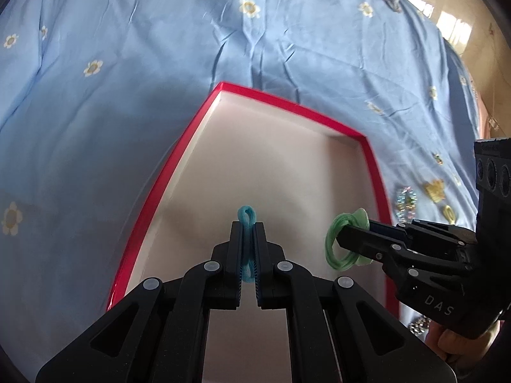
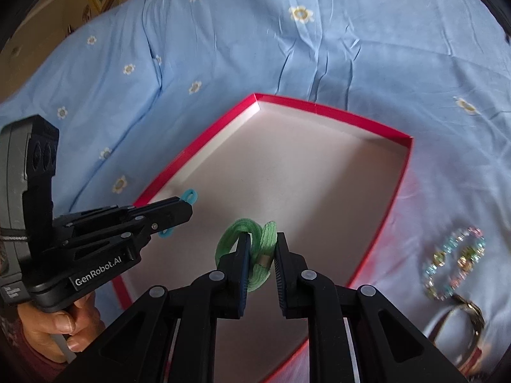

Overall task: Organize jewelry
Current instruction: 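Carry both hair ties into the red box lid and open both tools, then grasp the beaded bracelet with the left tool while the right tool grasps the yellow hair clip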

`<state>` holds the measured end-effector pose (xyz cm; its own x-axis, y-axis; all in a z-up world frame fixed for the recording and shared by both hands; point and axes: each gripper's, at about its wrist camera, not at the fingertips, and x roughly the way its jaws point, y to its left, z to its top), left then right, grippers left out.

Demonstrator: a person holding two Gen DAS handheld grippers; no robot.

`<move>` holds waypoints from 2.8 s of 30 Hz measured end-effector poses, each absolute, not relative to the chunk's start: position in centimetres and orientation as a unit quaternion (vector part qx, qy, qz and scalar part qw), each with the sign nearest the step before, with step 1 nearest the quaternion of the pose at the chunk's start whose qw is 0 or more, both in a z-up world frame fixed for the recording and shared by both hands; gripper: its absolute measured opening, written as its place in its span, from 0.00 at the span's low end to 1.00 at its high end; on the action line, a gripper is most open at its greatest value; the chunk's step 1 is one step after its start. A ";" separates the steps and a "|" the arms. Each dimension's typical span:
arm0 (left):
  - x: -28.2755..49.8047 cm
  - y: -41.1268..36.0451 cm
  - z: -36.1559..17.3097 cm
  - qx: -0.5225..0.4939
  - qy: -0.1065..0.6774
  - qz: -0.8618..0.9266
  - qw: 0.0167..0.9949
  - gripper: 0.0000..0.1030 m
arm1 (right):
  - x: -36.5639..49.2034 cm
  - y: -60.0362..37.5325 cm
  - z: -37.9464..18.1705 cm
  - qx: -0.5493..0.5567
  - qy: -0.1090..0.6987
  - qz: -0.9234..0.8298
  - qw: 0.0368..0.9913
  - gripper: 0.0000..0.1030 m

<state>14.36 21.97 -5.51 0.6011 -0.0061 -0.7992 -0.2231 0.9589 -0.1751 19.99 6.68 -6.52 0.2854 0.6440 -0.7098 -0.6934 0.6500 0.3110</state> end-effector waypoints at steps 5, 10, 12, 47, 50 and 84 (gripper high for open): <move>14.5 22.1 -6.6 -0.125 0.453 0.065 0.881 0.06 | 20.2 7.1 -7.6 -0.038 0.440 0.416 0.795 0.18; 14.5 21.9 -6.4 -0.118 0.449 0.069 0.883 0.24 | 20.2 6.9 -7.6 -0.042 0.443 0.415 0.794 0.25; 14.3 21.8 -6.2 -0.115 0.446 0.073 0.885 0.28 | 20.2 6.9 -7.5 -0.045 0.441 0.413 0.796 0.35; 14.1 10.1 -1.5 -0.085 0.425 -0.019 0.901 0.49 | 19.5 -12.5 -3.6 0.062 0.388 0.287 0.873 0.48; 14.3 9.1 -1.5 -0.081 0.428 -0.027 0.900 0.49 | 19.5 -13.7 -3.8 0.067 0.389 0.280 0.875 0.48; 26.3 1.3 -6.1 -0.013 0.510 -0.099 0.854 0.53 | 29.2 -15.2 -6.2 0.018 0.400 0.263 0.878 0.52</move>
<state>26.30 1.32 -6.09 0.4605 -0.1835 -0.8685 0.1562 0.9799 -0.1242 29.19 -15.21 -6.21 0.5417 0.4764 -0.6926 -0.4481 0.8607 0.2416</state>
